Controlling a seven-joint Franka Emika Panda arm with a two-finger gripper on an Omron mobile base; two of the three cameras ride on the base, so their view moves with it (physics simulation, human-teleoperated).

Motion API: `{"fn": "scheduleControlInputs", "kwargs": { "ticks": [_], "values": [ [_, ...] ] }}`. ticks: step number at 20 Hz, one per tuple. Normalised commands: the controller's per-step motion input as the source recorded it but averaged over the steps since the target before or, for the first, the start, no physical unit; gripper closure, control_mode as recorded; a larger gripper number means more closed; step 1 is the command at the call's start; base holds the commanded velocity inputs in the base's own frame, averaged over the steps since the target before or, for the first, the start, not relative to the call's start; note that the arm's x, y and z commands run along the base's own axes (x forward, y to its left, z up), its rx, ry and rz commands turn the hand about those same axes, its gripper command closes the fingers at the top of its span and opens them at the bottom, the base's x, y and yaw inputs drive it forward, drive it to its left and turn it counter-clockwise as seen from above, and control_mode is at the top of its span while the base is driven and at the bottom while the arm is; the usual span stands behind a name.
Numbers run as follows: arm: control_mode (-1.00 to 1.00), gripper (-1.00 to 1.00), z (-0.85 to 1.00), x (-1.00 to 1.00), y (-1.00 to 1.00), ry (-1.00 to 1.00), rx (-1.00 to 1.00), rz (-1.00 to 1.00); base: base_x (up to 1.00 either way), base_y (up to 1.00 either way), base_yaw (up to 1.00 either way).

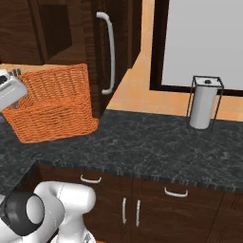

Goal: Open the cabinet, pick up the bread from the cabinet and place it in the basket. Then move the basket to the dining counter.

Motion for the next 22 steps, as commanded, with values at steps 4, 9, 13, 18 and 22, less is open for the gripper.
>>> {"fn": "scheduleControlInputs", "kwargs": {
  "ticks": [4,9,13,18,22],
  "values": [
    [1.0,1.0,0.0,0.0,0.0,0.0,0.0,0.0,-1.0,-0.06,-0.1],
    [1.0,1.0,0.0,0.0,0.0,0.0,0.0,0.0,-0.61,-0.06,-0.46],
    [1.0,1.0,0.0,0.0,0.0,0.0,0.0,0.0,-0.19,-0.03,-0.58],
    [1.0,1.0,0.0,0.0,0.0,0.0,0.0,0.0,0.0,-0.14,-0.59],
    [1.0,1.0,0.0,0.0,0.0,0.0,0.0,0.0,0.0,-0.21,-0.6]
  ]
}}
